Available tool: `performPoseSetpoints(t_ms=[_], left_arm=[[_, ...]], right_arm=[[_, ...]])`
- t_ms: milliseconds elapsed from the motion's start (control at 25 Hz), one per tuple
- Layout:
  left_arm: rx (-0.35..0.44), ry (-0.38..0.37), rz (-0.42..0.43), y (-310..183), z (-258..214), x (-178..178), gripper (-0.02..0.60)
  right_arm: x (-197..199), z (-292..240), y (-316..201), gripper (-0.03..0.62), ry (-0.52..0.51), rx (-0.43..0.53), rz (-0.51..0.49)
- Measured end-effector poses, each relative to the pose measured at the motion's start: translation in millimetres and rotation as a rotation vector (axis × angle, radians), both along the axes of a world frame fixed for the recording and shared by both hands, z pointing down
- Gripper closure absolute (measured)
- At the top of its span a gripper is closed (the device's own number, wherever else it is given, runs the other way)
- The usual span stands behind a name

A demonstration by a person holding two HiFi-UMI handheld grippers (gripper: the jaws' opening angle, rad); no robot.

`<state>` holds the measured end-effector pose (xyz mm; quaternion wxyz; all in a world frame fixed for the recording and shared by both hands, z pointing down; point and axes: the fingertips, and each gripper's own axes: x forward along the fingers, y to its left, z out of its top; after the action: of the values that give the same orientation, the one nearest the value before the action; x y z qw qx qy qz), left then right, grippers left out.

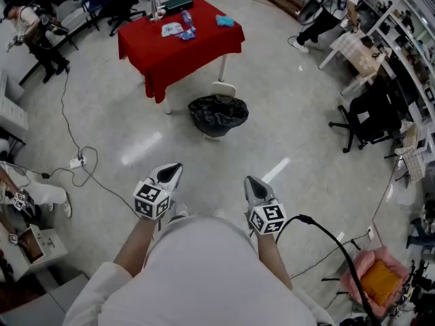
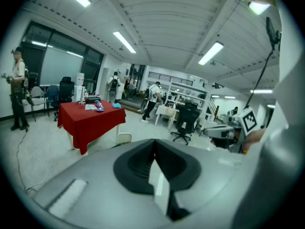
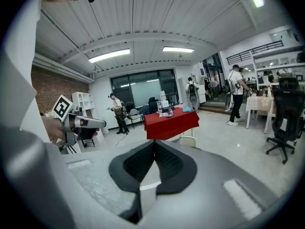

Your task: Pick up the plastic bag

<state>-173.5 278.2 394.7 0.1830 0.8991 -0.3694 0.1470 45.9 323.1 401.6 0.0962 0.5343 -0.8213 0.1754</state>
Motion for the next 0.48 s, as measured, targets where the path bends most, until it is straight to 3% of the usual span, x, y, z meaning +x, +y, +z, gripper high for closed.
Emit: performPoseSetpoints(t_ms=[480], left_arm=[[-0.006, -0.008, -0.004, 1.7, 2.1, 9.2, 0.578]], right_arm=[[7.1, 0.1, -0.4, 0.592, -0.004, 0.004, -0.002]])
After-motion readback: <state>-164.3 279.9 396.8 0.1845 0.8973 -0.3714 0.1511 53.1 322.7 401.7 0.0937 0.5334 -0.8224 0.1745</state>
